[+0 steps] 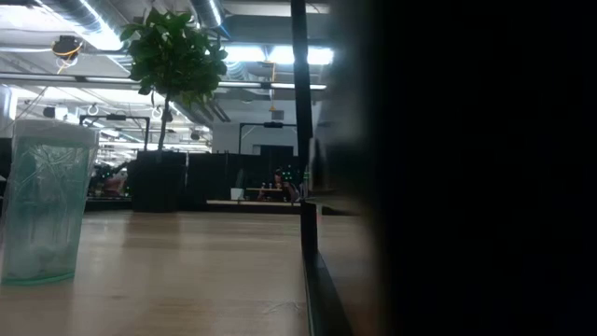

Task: Pick and place medicine bottles onto shelf by color
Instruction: Put the bottom white pill bottle on the shelf aligned with the other white pill bottle

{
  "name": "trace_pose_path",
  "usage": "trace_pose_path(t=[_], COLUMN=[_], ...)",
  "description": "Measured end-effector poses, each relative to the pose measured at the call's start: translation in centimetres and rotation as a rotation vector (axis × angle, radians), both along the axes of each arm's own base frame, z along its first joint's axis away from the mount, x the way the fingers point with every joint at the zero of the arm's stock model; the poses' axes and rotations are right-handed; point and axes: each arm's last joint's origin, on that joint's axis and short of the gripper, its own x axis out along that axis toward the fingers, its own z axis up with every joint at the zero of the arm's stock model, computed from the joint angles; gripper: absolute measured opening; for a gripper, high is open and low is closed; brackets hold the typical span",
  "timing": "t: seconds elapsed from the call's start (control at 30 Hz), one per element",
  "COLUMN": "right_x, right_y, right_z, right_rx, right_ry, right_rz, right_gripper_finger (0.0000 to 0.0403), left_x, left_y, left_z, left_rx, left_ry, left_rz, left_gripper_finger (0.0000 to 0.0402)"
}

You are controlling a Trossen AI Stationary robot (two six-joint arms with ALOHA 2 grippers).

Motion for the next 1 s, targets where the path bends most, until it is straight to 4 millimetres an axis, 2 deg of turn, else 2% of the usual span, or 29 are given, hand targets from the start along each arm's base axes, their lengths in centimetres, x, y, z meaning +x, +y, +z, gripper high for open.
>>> trace_pose_path(t=[0.5, 1.0], right_x=[0.04, 0.09], right_y=[0.03, 0.17], right_z=[0.01, 0.03], right_rx=[0.003, 0.013], right_ry=[-0.010, -0.020], right_rz=[-0.004, 0.000], right_gripper_finger=[0.0174, 0.0173], left_x=[0.00, 0.00], left_y=[0.00, 0.00], left_z=[0.00, 0.00], left_rx=[0.000, 0.000], left_ry=[0.000, 0.000], left_rz=[0.000, 0.000], left_gripper_finger=[0.0240, 0.0240])
